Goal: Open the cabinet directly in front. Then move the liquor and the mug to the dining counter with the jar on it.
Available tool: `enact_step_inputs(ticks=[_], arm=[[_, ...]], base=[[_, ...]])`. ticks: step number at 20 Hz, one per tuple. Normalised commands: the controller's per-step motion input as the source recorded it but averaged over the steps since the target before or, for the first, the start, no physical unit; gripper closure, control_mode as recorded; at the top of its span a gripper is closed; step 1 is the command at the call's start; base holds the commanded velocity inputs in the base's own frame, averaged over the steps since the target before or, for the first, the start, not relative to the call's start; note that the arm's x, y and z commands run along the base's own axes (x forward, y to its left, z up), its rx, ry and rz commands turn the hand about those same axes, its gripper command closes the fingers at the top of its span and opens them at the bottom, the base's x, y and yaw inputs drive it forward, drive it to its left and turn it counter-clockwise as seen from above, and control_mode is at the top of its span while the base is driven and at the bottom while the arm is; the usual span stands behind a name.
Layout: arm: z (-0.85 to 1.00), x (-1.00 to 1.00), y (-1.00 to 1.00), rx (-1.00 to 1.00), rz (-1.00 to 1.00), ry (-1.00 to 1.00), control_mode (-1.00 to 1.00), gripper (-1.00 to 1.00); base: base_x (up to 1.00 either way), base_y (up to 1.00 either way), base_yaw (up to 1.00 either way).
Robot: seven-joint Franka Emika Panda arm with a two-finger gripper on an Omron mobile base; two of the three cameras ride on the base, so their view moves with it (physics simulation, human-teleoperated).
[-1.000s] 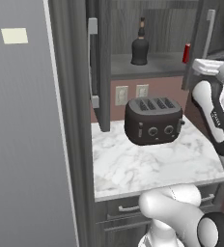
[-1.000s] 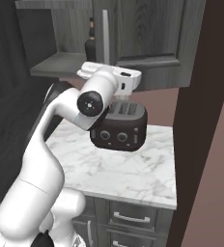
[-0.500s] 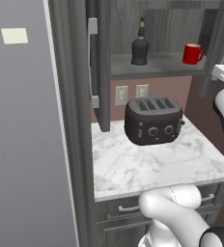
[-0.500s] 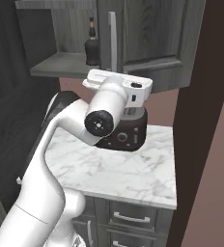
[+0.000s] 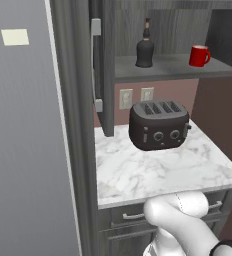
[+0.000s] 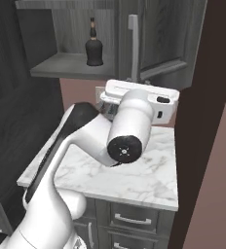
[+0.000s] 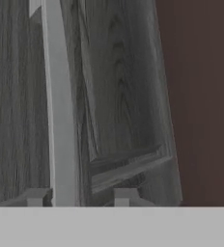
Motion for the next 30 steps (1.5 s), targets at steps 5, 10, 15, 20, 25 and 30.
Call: enact_step_inputs(ticks=[5,10,15,20,25,30], arm=[[0.0,-0.11,-0.04,0.0,0.0,0.03,-1.0,-1.0],[-0.17,-0.99,-0.27,0.0,0.0,0.0,-1.0,-1.0],[-0.23,-1.0,0.05,0.0,0.0,-0.07,-1.0,-1.0],[-0.24,-0.93,0.88,-0.07,-0.16,-0.17,-1.0,-1.0],[-0.27,-0.51,1.0,-0.15,-0.17,-0.1,-1.0,-1.0],[-0.09,0.28,0.99,-0.07,-0.06,-0.01,-1.0,-1.0]], base=[[0.0,0.0,0.0],[0.0,0.0,0.0],[0.0,0.0,0.0],[0.0,0.0,0.0],[0.0,0.0,0.0],[0.0,0.0,0.0]])
